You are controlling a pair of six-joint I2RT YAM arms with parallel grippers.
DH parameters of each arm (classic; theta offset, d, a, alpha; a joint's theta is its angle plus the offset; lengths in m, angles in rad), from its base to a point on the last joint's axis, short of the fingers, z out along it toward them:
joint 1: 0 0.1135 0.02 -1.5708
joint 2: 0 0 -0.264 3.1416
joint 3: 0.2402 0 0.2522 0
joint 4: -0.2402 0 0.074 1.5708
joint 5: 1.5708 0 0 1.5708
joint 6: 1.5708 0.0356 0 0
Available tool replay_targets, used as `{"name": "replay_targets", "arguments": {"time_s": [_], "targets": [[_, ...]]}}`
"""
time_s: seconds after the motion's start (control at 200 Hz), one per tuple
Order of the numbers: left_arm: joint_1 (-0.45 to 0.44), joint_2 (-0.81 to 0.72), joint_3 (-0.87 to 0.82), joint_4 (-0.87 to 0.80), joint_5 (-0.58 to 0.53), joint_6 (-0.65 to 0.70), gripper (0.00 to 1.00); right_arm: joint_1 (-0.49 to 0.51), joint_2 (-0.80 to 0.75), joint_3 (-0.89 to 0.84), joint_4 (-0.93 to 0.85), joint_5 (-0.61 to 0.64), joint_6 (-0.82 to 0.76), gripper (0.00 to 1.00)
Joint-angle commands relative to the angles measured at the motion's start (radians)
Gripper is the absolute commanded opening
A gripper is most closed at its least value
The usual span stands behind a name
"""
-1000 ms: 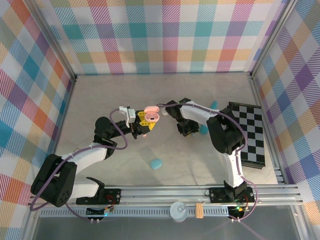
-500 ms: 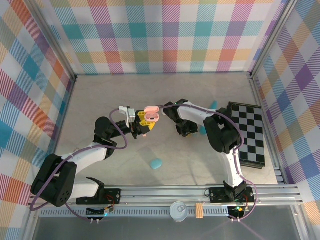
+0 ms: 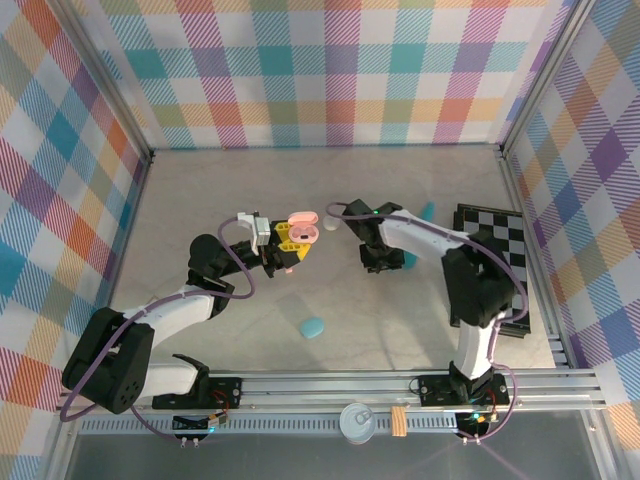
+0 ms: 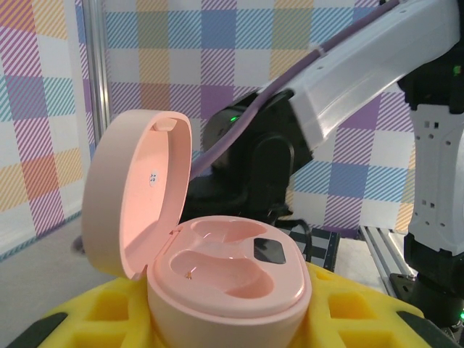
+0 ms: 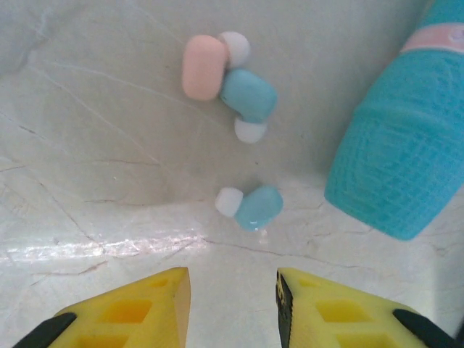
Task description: Insert the wireless bluetooth earbuds into the charging case
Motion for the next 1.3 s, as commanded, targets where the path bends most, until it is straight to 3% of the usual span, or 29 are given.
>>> {"name": "replay_targets", "arguments": {"time_s": [0.0, 0.25, 0.46, 0.895, 1.295], "targets": [[0.012, -0.013, -0.008, 0.058, 0.023, -0.006, 0.31, -0.034, -0.111, -0.098, 0.165, -0.117, 0.110, 0.37], [0.012, -0.012, -0.004, 0.063, 0.028, -0.012, 0.31, -0.183, -0.403, -0.474, 0.592, -0.391, 0.291, 0.41], [0.012, 0.004, 0.002, 0.086, 0.033, -0.028, 0.31, -0.296, -0.440, -0.606, 0.749, -0.551, 0.388, 0.41], [0.012, -0.003, -0.002, 0.090, 0.026, -0.031, 0.30, -0.362, -0.380, -0.698, 0.913, -0.613, 0.465, 0.37], [0.015, -0.007, -0.005, 0.081, 0.025, -0.025, 0.30, -0.364, -0.301, -0.674, 0.932, -0.621, 0.454, 0.36]]}}
